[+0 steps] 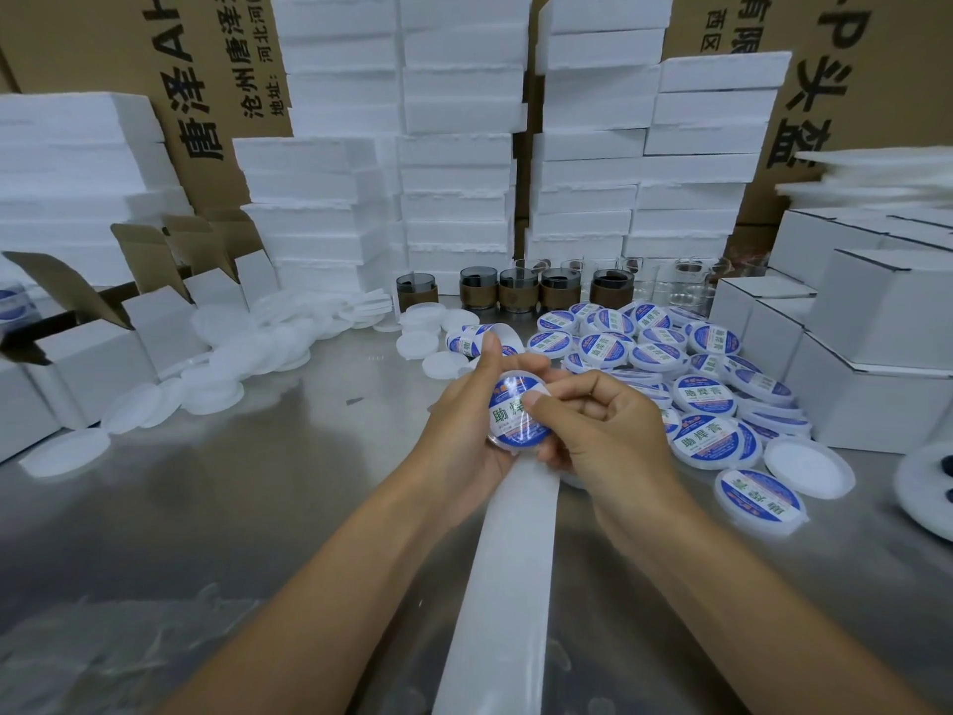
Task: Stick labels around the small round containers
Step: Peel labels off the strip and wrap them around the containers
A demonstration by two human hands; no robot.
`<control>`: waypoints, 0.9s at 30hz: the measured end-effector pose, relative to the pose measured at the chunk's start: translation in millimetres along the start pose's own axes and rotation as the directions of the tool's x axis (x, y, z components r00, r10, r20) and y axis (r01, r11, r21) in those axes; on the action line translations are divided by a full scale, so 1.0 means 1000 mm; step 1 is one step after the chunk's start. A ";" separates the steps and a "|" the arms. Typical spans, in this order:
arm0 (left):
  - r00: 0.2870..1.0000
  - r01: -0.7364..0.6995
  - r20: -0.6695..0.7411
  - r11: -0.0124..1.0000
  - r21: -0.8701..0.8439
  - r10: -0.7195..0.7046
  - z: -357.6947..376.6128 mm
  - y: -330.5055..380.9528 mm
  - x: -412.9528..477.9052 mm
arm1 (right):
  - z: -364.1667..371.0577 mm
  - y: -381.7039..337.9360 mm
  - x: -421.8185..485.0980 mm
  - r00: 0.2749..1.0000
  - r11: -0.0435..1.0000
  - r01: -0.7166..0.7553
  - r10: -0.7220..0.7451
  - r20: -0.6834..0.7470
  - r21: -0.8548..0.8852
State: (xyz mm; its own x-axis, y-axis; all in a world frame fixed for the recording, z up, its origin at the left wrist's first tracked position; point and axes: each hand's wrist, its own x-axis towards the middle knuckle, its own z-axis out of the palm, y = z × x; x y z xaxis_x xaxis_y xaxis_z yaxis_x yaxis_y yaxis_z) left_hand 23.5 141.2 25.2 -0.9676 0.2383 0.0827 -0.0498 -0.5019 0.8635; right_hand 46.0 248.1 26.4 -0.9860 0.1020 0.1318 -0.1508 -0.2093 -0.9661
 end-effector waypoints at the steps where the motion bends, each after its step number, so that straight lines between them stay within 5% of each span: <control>1: 1.000 -0.004 0.006 1.000 0.006 0.004 0.000 0.000 0.000 | 0.000 0.000 0.000 1.000 1.000 -0.004 0.004 0.002 0.002; 27: 0.987 -0.039 0.155 0.999 -0.024 0.042 -0.005 -0.002 -0.002 | -0.004 0.003 0.006 0.999 0.996 0.008 -0.011 -0.031 -0.089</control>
State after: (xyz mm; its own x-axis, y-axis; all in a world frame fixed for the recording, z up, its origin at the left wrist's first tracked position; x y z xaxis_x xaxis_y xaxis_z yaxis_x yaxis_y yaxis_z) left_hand 24.5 137.8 20.5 -0.9189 0.3430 0.1949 -0.0182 -0.5303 0.8476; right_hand 39.7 252.1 23.3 -0.9816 0.1344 0.1356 -0.1521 -0.1210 -0.9809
